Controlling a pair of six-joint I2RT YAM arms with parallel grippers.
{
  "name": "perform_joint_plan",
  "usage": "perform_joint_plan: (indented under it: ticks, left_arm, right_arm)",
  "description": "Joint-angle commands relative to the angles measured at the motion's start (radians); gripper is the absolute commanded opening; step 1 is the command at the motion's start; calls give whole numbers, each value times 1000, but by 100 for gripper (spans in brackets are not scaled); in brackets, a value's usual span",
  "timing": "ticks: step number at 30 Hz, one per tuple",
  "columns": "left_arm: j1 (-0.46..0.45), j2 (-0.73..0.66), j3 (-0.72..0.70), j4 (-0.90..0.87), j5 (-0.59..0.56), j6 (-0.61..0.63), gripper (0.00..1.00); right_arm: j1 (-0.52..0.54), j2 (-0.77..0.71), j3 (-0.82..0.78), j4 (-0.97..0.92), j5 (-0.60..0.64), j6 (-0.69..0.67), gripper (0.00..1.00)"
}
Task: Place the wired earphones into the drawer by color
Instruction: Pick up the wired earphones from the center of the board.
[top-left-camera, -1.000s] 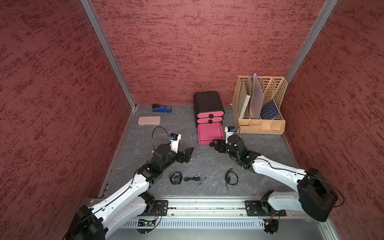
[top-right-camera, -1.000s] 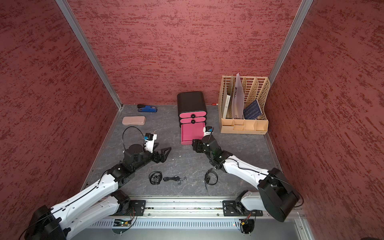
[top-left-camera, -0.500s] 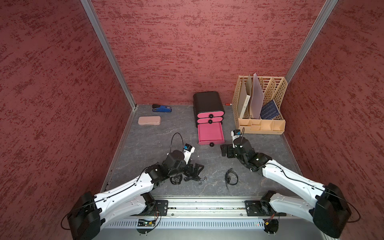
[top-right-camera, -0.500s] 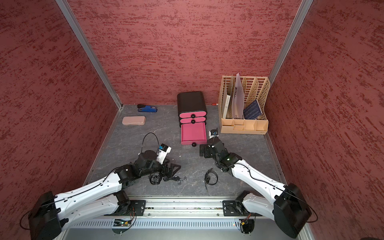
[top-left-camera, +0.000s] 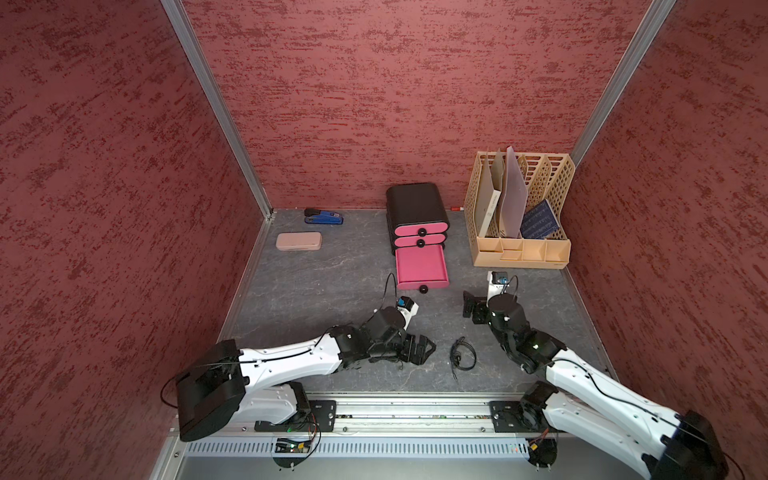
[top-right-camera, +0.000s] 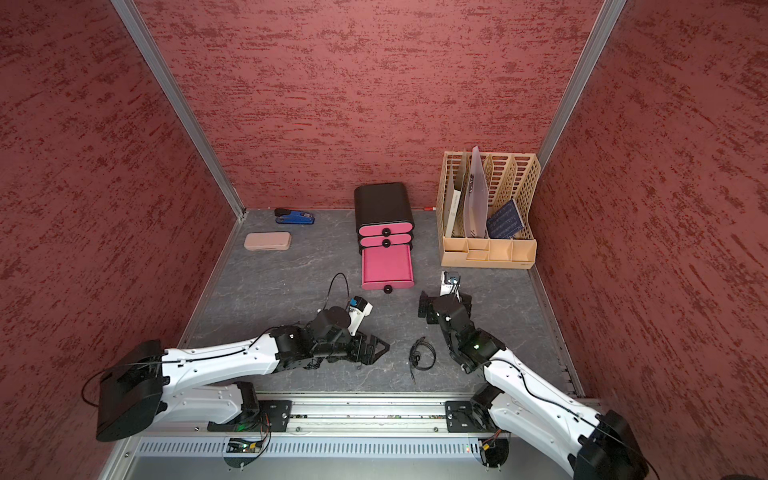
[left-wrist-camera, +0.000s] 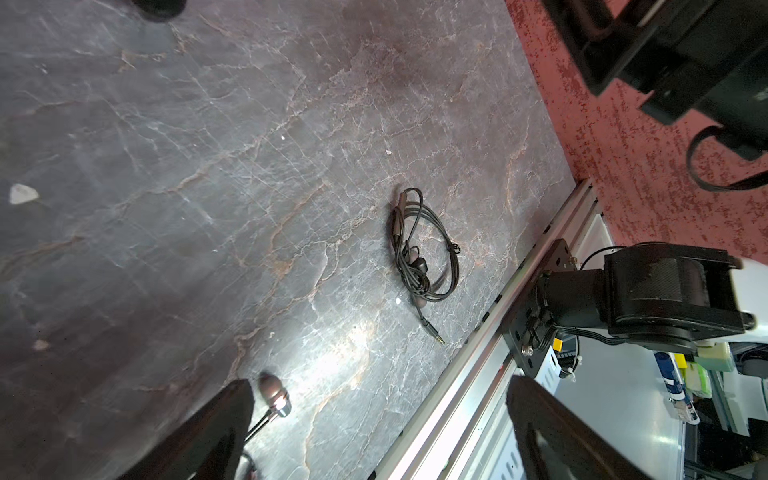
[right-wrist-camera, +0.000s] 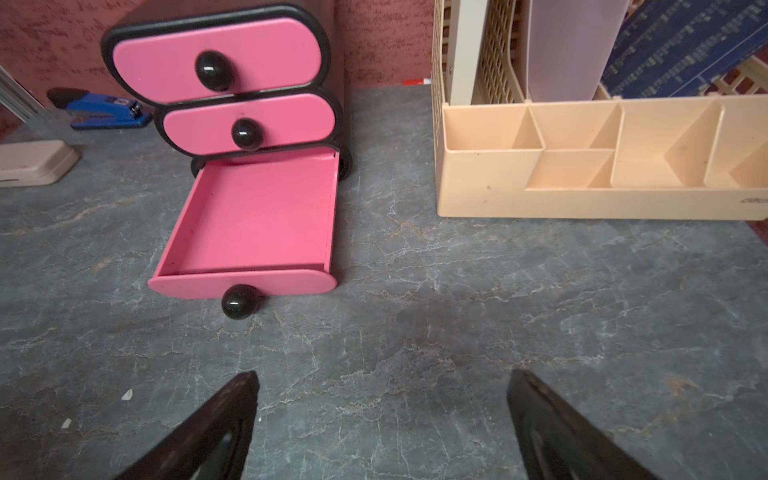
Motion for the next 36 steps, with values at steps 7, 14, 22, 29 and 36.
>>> perform_joint_plan:
  ticks: [7,14,22,29,36]
  left_arm:
    - [-37,-17,50,-218,-120,19,100]
    - [-37,-48,65,-440,-203,131,100]
    - [42,-63,45,-474,-139,245,99]
    - [147,5,85,-525,-21,349,93]
    - [153,93,115,-551,30,361,90]
  right_arm:
    - [-5,-14,-9,51,3,-29,98]
    - [-5,-10,-10,49,-1,-30,98]
    - [-5,-7,-11,50,-2,-32,98]
    - [-5,-3,-11,50,1,-33,98]
    - [-5,2,-12,54,1,-35,98]
